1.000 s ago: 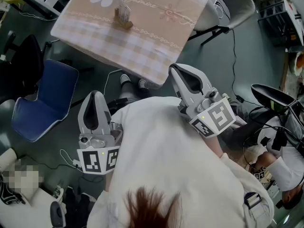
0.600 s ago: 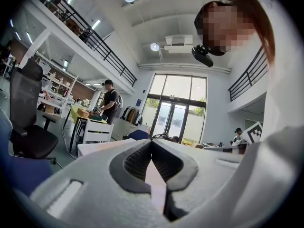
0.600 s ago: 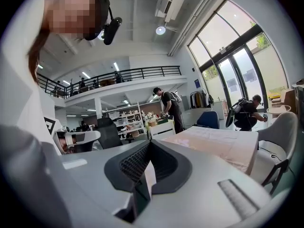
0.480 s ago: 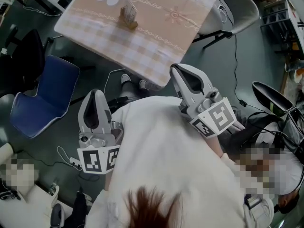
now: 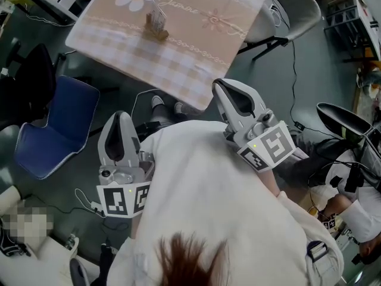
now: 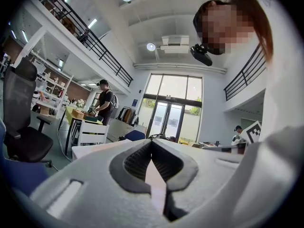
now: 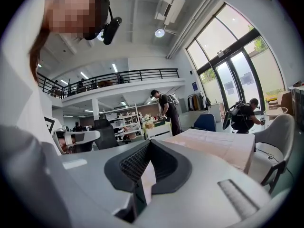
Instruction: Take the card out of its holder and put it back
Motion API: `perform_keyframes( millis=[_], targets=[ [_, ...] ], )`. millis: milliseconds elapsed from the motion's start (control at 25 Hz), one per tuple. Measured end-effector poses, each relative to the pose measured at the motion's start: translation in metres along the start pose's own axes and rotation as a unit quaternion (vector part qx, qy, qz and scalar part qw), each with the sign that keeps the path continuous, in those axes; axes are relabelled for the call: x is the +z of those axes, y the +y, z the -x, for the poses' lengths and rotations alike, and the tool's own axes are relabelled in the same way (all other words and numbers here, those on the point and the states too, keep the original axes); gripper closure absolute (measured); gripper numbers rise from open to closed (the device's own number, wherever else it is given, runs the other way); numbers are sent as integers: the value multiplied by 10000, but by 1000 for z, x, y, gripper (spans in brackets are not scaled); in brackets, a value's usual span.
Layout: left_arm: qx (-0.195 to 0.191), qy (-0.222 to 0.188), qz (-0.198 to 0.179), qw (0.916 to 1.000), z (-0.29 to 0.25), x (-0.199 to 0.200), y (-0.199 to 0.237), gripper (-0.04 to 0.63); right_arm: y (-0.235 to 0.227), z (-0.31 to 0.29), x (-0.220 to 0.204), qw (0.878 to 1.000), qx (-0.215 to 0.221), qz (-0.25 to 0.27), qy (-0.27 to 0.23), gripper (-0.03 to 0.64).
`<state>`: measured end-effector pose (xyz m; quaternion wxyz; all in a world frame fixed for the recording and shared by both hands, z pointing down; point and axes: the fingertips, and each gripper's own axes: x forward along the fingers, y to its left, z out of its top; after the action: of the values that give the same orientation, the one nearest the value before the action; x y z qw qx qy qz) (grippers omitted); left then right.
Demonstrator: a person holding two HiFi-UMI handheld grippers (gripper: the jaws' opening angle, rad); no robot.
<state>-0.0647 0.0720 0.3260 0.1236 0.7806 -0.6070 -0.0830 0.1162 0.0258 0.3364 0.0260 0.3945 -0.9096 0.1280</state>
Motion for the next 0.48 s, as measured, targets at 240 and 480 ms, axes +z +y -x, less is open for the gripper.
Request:
perform_keyframes(
  millis=[240, 480],
  targets=[
    [-85, 92, -90, 9999, 0, -4, -2, 595, -3, 2, 1, 10000, -53, -15, -21, 618],
    [-5, -13, -11, 10000, 0, 0, -2, 595, -1, 1, 0, 10000, -17, 2, 6, 618]
  ],
)
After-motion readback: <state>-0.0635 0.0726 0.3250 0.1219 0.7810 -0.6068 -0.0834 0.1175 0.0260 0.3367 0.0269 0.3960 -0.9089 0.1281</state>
